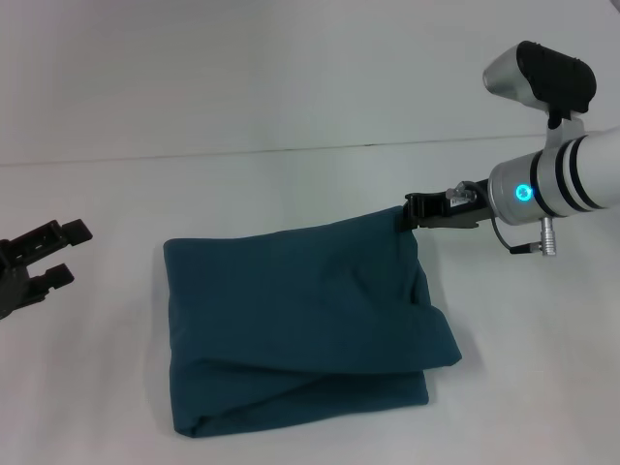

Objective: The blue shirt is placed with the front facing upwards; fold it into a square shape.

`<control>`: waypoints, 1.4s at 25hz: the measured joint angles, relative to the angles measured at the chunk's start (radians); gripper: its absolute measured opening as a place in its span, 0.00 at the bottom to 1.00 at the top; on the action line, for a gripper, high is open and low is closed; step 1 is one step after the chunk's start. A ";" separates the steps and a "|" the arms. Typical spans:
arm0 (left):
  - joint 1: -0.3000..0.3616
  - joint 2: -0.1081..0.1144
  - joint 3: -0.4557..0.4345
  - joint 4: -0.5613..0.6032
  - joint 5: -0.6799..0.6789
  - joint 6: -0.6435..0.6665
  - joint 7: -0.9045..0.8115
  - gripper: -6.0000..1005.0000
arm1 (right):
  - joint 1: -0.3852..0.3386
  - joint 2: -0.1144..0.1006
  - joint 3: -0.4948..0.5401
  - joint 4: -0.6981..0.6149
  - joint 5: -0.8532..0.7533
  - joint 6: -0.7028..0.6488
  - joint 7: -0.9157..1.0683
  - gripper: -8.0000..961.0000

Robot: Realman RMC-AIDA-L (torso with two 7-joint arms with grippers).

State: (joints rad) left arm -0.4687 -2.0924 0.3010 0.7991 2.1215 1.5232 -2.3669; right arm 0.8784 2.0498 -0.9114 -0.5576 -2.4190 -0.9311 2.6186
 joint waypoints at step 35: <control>0.005 0.000 -0.002 -0.012 0.005 0.003 0.008 0.93 | -0.009 -0.056 -0.033 -0.009 0.017 0.047 0.016 0.31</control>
State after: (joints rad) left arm -0.4635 -2.0923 0.2990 0.7868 2.1264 1.5258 -2.3589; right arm 0.8690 1.9934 -0.9440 -0.5668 -2.4023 -0.8839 2.6344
